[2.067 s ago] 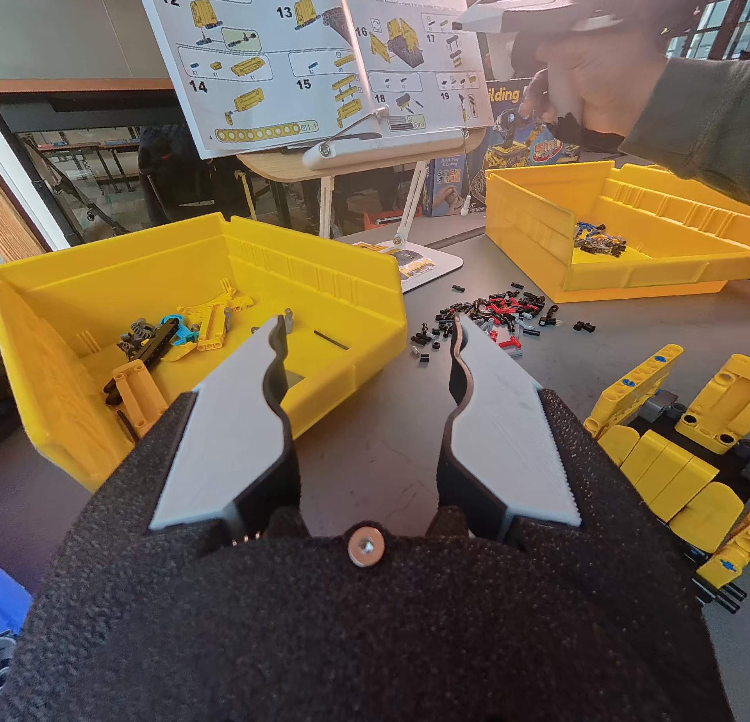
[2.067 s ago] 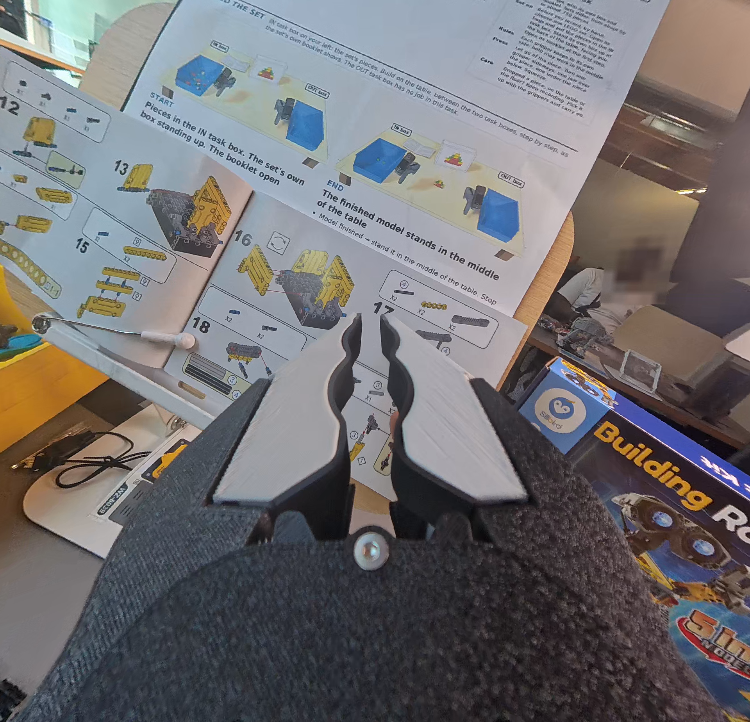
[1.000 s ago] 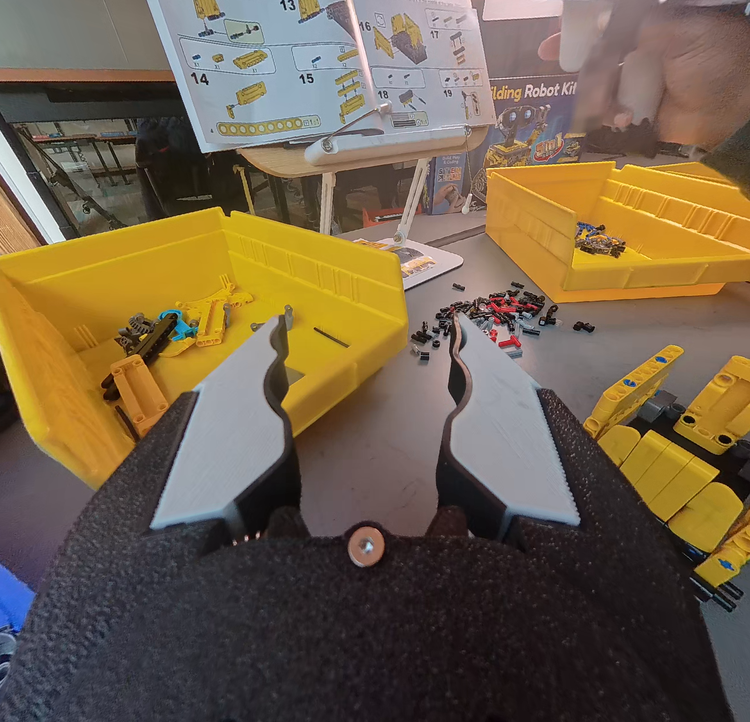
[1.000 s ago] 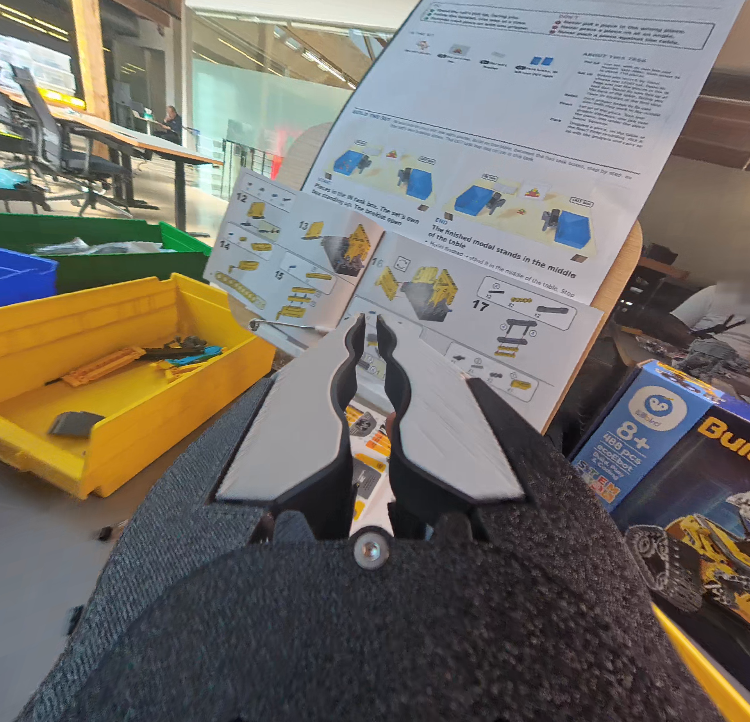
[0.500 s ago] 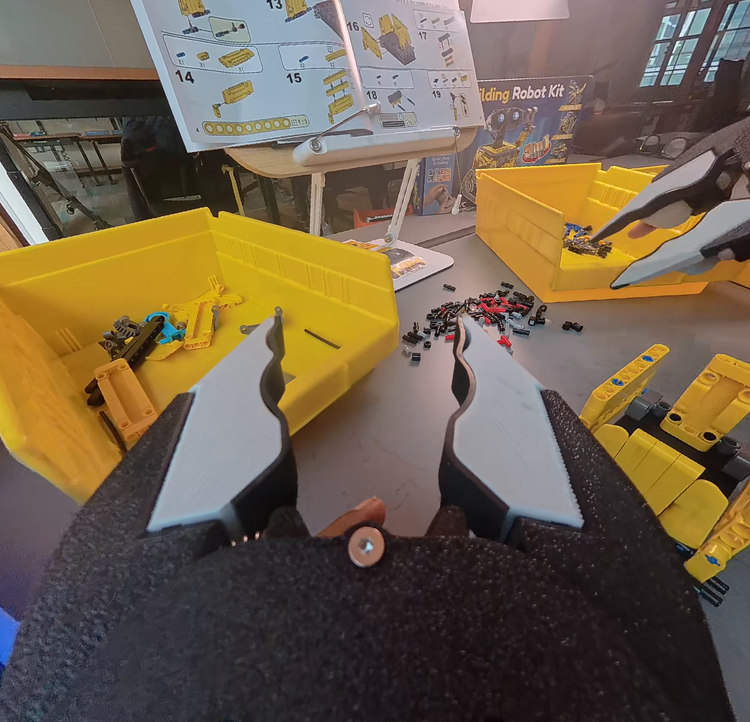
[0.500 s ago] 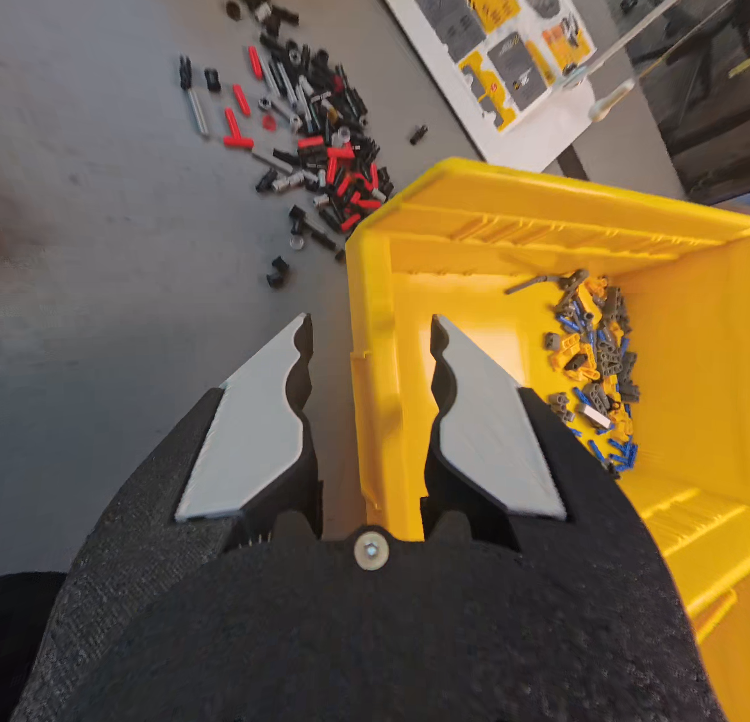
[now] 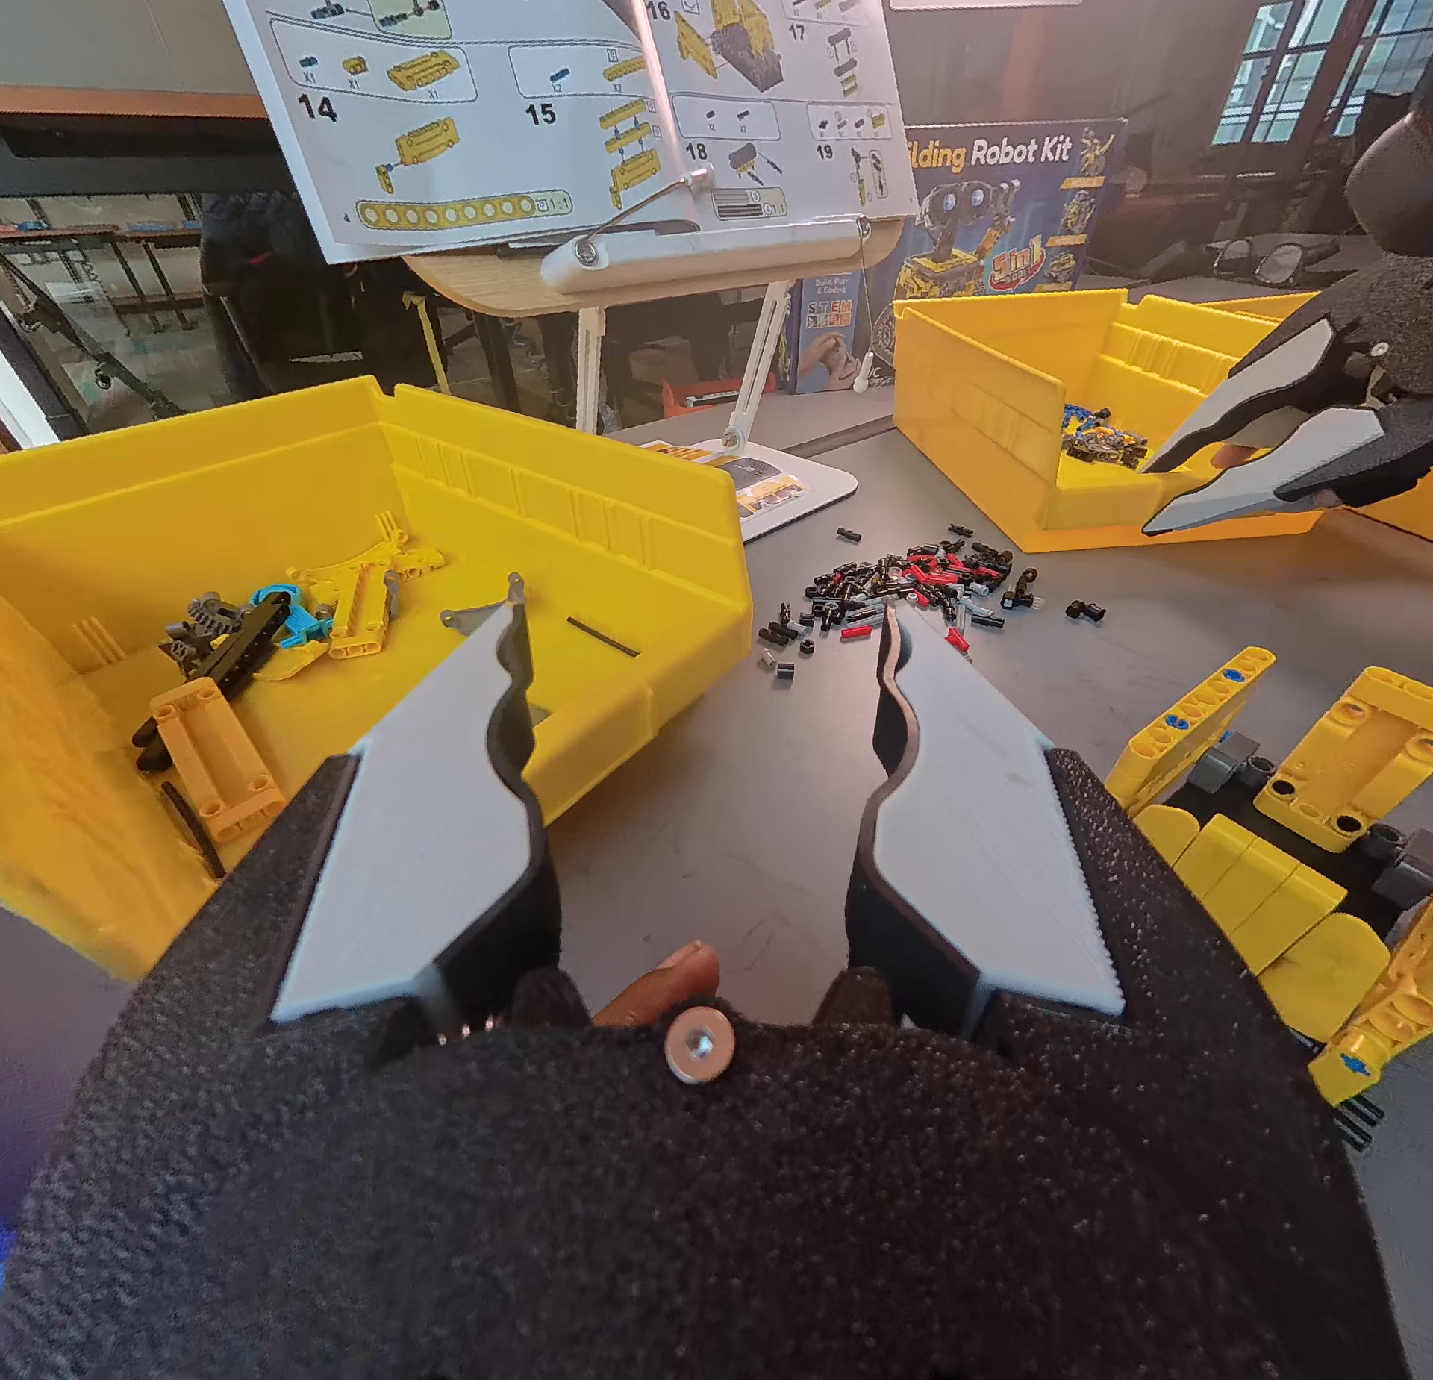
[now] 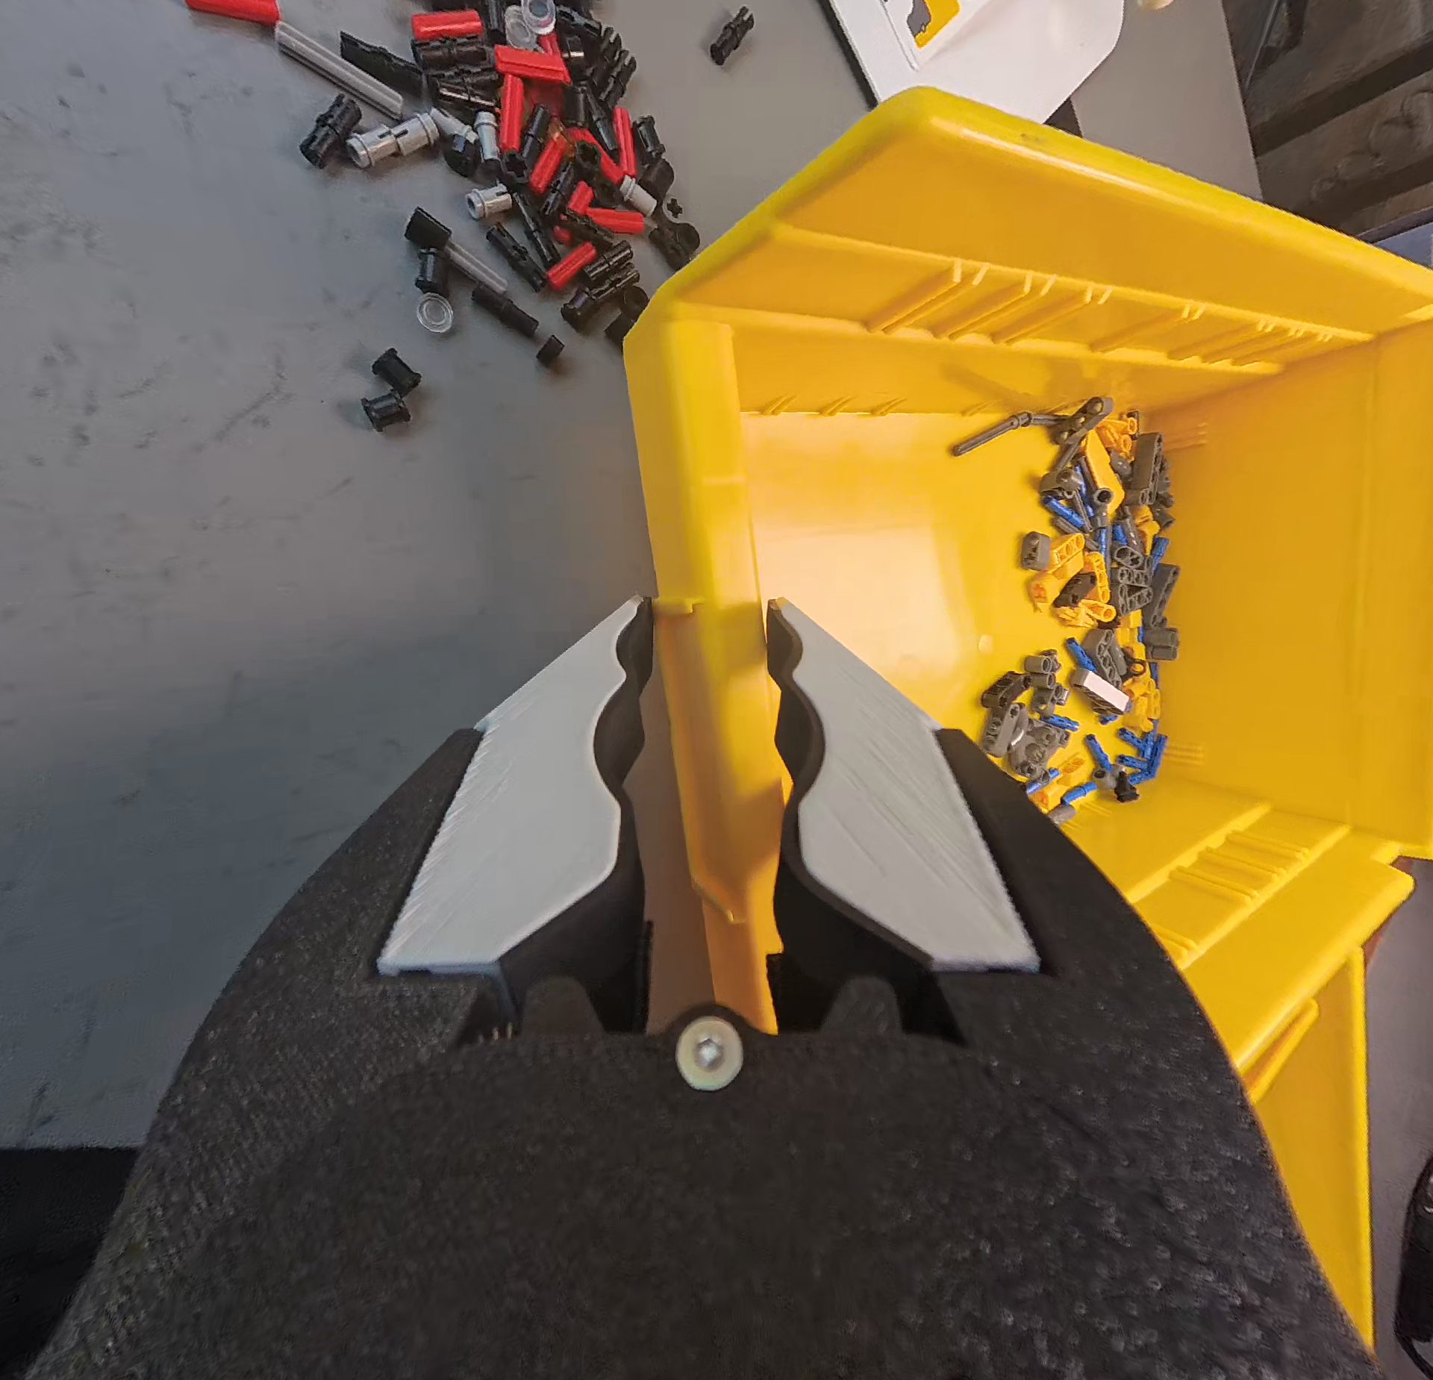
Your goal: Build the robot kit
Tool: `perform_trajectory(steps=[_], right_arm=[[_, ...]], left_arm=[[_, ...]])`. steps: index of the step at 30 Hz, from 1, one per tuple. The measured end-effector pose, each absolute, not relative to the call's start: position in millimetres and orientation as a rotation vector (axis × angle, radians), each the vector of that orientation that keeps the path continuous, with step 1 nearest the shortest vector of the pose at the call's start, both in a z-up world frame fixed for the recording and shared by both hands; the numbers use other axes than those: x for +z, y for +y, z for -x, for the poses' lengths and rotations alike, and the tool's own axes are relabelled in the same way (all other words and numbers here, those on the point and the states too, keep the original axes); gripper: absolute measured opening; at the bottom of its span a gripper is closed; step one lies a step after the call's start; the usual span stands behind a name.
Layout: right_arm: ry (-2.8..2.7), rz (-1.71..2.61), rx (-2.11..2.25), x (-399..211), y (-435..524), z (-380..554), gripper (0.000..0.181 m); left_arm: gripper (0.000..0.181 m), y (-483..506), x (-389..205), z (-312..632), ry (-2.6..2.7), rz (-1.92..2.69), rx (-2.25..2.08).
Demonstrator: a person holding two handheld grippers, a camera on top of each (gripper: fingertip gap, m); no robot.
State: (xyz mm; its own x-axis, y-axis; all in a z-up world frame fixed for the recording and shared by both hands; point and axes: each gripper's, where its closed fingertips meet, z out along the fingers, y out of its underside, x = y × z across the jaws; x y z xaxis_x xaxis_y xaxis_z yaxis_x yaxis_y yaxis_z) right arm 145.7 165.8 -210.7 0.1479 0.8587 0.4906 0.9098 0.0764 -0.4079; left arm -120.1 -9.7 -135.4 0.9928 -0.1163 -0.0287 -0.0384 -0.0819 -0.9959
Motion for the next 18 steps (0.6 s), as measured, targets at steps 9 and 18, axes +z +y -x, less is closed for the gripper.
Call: perform_trajectory(steps=[9, 18], right_arm=[[-1.464, 1.501, 0.233, -158.2, 128.5, -85.2, 0.03], [-1.032, 1.358, 0.898, -109.7, 71.3, -47.8, 0.033]], left_arm=[[0.085, -9.4, -134.9, 124.7, 0.09, 1.651, -0.05], [0.08, -10.7, -133.1, 125.8, 0.11, 1.638, -0.005]])
